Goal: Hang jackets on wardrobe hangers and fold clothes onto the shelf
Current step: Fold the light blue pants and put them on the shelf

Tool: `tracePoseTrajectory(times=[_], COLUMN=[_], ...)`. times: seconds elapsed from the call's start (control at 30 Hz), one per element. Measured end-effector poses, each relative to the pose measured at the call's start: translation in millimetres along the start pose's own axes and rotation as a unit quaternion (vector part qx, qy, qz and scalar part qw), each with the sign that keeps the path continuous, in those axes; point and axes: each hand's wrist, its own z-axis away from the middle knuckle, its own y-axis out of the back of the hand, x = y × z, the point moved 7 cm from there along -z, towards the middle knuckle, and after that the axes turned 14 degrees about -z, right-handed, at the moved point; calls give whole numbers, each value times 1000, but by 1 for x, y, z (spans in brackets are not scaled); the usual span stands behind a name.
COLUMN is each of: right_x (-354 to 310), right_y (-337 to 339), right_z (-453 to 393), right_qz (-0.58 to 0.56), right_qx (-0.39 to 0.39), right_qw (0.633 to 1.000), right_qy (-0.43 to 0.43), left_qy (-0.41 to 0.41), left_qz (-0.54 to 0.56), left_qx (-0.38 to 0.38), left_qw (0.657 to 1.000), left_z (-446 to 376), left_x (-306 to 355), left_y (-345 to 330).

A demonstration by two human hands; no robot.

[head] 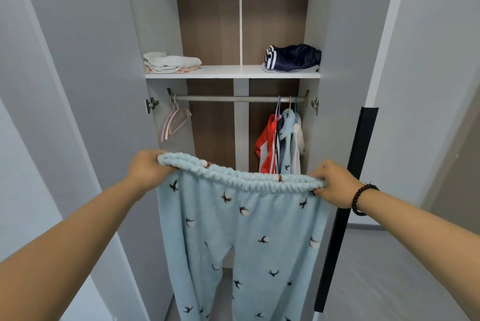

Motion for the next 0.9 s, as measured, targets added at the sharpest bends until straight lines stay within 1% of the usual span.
tracePoseTrajectory(times=[0.07,0.17,0.23,0.33,0.4,0.5,0.53,0.6,0.67,0.8,0.83,0.9], right_x=[8,17,16,16,17,14,10,-2,-22,-72,-83,-98], right_y=[-6,-16,-24,-37,-46,-63,-70,-86,-101,-116,-116,-112], right_z=[1,2,-3,-12,-16,-11,-7,0,5,9,10,8], right_qz=[30,-25,-48,-90,-141,-258,-290,-347,-389,-448,-454,-442], right_qx=[-13,-14,9,43,61,78,72,46,16,-30,-39,-38], right_qw=[999,997,995,985,972,932,918,892,879,867,867,879], right_qy=[-25,-69,-91,-139,-179,-243,-262,-285,-276,-216,-203,-175], left_qy=[-5,2,38,79,99,145,160,156,133,78,63,36], left_qz=[8,87,145,205,254,312,317,308,297,309,311,309], left_qx=[-98,-245,-296,-332,-319,-243,-217,-195,-199,-210,-207,-191], left_qw=[995,966,944,917,907,907,909,918,924,924,925,931], left_z=[8,24,32,42,45,51,54,61,72,86,86,85], left_x=[-11,-32,-46,-55,-57,-55,-53,-46,-32,-3,4,14], left_y=[-12,-35,-50,-69,-79,-89,-92,-101,-111,-121,-120,-112])
